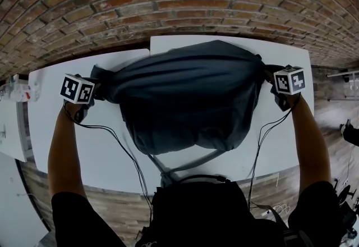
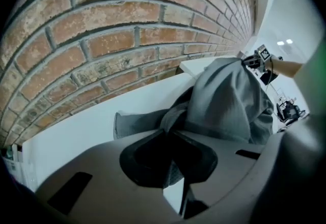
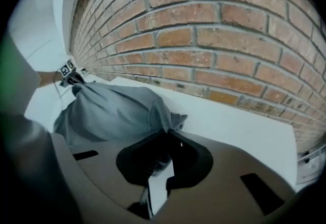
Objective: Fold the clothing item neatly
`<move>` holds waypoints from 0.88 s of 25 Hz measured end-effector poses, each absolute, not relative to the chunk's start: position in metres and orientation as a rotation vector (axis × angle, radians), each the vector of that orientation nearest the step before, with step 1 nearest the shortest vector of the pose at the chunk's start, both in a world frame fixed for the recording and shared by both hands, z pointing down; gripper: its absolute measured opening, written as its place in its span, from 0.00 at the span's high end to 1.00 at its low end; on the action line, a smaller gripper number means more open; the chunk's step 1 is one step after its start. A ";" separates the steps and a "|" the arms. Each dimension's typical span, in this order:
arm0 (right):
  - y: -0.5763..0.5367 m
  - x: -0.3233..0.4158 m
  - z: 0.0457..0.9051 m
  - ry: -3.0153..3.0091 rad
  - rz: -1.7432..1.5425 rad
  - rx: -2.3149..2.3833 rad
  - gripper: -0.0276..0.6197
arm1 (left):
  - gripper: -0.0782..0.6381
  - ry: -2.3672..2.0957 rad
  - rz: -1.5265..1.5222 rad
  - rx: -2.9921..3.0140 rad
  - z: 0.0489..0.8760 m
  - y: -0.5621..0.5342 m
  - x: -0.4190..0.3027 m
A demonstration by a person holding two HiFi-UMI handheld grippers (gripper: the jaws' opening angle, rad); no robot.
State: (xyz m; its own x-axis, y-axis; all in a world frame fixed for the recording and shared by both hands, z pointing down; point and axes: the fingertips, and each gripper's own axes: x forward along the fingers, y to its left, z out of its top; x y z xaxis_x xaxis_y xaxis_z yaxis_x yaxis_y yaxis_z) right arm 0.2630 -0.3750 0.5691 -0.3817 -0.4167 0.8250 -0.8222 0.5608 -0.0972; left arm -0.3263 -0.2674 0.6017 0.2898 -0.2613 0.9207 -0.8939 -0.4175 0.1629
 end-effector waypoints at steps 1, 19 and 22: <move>-0.386 0.270 0.567 -1.981 0.596 1.049 0.92 | 0.85 -1.080 1.145 1.846 0.602 -0.271 -0.330; -0.243 0.230 0.527 -2.153 0.139 0.827 0.66 | 0.59 -1.196 1.177 2.364 0.535 -0.189 -0.298; -0.187 0.203 0.533 -2.150 0.051 0.655 0.61 | 0.56 -1.045 1.250 2.454 0.541 -0.138 -0.262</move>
